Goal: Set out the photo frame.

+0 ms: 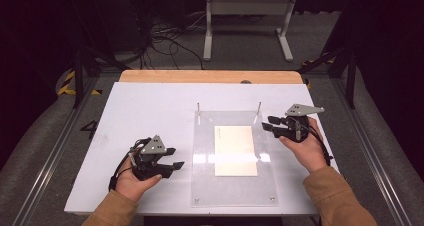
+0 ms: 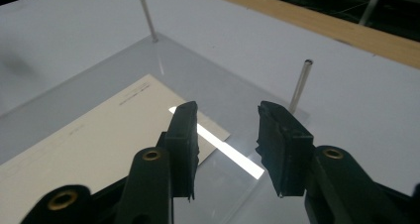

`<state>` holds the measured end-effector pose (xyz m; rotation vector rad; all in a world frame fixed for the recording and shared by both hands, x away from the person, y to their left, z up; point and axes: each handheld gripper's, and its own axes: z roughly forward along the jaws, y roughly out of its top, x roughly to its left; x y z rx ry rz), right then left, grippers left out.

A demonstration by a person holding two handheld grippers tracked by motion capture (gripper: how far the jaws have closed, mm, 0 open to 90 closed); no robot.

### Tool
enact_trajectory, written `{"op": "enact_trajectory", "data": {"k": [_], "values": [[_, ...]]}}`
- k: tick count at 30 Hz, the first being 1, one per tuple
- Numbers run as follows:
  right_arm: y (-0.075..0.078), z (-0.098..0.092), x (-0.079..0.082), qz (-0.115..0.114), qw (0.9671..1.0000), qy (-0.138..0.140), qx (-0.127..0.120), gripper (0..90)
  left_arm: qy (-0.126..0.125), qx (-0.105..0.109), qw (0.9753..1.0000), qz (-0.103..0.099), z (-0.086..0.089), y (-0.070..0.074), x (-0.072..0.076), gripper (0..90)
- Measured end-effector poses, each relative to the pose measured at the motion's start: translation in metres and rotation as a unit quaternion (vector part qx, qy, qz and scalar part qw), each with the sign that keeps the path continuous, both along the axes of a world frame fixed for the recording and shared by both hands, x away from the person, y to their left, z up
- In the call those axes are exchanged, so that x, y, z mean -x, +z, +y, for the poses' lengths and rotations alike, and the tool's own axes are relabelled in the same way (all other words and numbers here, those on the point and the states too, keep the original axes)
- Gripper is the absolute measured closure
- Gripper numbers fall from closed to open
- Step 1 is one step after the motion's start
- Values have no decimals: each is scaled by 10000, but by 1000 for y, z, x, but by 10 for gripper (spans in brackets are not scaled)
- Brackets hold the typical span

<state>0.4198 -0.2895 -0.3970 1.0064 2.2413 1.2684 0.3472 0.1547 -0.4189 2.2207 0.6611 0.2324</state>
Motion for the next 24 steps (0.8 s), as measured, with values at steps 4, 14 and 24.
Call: {"op": "enact_trajectory", "data": {"k": [4, 14, 24], "values": [[0, -1, -12, -297, 9992, -248, 109, 551, 36, 24, 10000, 9, 0, -1, -1, 429], [-14, 2, -40, -409, 9980, -467, 145, 625, 124, 186, 9997, 27, 7, -3, -4, 430], [-21, 15, -64, -567, 9961, -603, 308, 678, 173, 132, 9998, -9, 8, -4, 1, 449]]}}
